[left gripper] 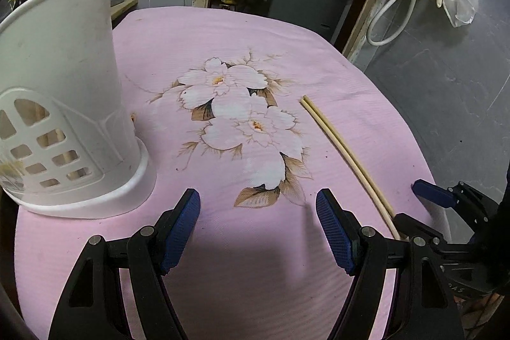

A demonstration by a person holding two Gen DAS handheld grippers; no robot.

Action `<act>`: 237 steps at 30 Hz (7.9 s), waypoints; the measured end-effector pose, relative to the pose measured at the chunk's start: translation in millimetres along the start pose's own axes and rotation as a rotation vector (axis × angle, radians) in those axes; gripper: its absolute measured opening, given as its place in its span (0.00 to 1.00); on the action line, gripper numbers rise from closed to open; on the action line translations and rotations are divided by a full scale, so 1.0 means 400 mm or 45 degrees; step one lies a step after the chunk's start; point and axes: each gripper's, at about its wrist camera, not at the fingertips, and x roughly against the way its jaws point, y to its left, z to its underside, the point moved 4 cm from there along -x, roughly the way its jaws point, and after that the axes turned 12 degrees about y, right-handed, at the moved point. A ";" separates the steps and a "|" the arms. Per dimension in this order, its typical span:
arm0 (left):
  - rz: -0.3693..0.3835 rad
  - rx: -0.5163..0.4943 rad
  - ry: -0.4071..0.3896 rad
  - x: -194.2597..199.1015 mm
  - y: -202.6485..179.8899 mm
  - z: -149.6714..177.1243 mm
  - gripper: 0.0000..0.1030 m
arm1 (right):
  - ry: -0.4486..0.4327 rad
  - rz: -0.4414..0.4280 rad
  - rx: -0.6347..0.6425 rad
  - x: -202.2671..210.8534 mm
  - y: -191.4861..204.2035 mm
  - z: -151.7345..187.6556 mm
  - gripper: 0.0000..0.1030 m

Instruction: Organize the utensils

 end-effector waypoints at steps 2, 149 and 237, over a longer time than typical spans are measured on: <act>0.009 0.005 -0.001 -0.002 0.000 -0.002 0.68 | 0.013 0.022 0.014 -0.007 0.004 -0.002 0.52; -0.405 0.471 -1.412 0.449 0.496 -0.032 0.02 | -1.301 -0.447 -0.166 0.143 0.348 -0.496 0.03; -0.272 0.049 -0.825 0.430 0.178 0.340 0.91 | -0.861 0.042 -0.193 0.335 0.239 0.055 1.00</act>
